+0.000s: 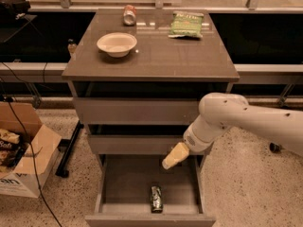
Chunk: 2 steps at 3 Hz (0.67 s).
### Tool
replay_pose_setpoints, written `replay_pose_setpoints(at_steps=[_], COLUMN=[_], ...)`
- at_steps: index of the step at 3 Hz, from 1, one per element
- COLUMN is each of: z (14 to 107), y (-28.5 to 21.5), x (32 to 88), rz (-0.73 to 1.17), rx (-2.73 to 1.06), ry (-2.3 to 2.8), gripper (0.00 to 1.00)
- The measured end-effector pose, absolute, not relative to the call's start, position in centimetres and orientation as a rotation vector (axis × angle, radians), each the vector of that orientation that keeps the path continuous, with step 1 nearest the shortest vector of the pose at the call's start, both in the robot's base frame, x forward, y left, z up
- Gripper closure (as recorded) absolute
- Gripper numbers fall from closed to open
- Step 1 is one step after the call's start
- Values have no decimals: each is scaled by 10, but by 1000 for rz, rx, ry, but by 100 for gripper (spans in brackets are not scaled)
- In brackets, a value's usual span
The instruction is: Pick green can from bottom drawer and place on counter
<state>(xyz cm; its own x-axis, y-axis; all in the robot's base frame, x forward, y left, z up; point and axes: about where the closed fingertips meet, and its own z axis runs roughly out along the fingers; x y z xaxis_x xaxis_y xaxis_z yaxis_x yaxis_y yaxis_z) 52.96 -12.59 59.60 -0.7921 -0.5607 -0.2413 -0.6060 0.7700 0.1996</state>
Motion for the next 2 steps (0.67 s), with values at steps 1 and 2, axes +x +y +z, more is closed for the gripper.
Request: replay_pose_setpoints(at_steps=[1, 2], z=[561, 558], y=[-127, -127], x=[528, 529], rz=[422, 432], rx=[-862, -852], ry=[2867, 2867], gripper=[0, 0])
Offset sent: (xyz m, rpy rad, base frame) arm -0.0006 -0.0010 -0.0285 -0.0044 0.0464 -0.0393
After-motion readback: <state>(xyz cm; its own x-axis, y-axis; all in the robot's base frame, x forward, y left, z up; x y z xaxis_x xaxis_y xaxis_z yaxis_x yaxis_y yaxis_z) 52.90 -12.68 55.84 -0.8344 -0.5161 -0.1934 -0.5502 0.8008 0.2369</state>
